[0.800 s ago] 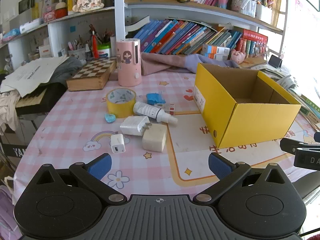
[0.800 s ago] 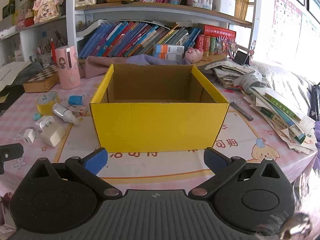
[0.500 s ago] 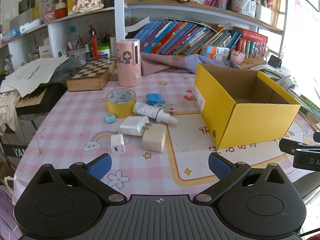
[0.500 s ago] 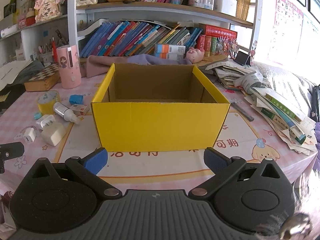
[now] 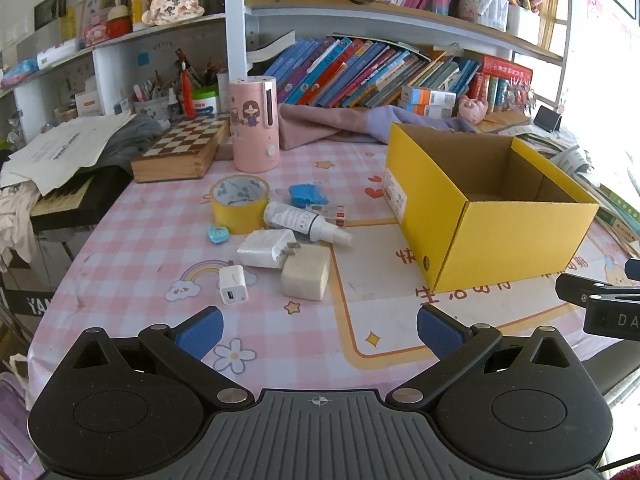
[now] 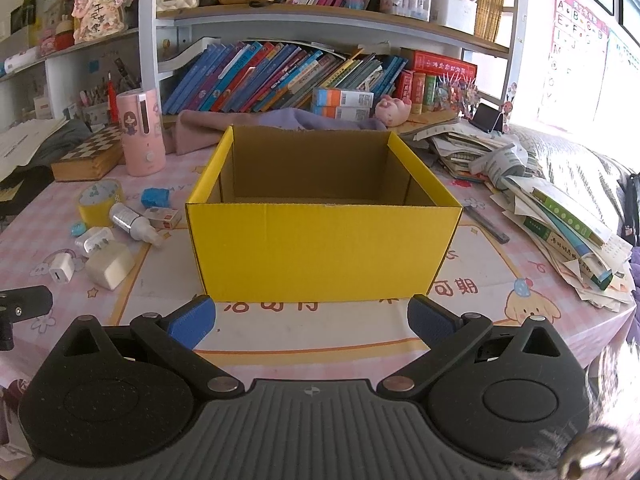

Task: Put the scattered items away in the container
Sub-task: 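Move both tools toward the white chargers and cream block on the table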

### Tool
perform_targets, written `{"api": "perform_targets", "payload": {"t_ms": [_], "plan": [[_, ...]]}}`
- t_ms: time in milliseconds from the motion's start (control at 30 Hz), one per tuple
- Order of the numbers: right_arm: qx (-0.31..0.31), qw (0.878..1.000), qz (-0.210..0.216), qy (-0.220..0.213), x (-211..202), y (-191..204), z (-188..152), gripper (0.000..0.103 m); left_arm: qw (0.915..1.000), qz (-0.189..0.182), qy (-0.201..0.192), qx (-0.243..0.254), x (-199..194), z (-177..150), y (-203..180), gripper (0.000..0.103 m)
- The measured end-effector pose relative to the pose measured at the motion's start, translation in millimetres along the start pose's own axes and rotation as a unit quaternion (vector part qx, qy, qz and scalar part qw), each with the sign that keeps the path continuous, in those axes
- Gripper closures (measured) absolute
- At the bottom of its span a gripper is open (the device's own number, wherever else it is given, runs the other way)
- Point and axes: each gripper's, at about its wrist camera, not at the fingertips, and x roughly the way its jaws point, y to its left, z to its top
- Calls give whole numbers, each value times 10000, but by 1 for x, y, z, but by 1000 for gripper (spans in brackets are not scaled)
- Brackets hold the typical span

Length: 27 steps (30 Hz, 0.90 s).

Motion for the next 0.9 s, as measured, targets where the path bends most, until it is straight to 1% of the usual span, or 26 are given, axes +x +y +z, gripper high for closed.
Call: {"api": "perform_targets", "payload": {"t_ms": [533,733,900], "plan": [[-54,9999,66,63,4,2,-1,0,10000,14,24,3,2,-2,0,0],[-139,9996,184,176,10,6,-3,0,9999,-5,104,42,8,-5,3,0],[-216,9993,237,171,12,8,-1,0,9999,-13,172,-9,11,-6,6,0]]}}
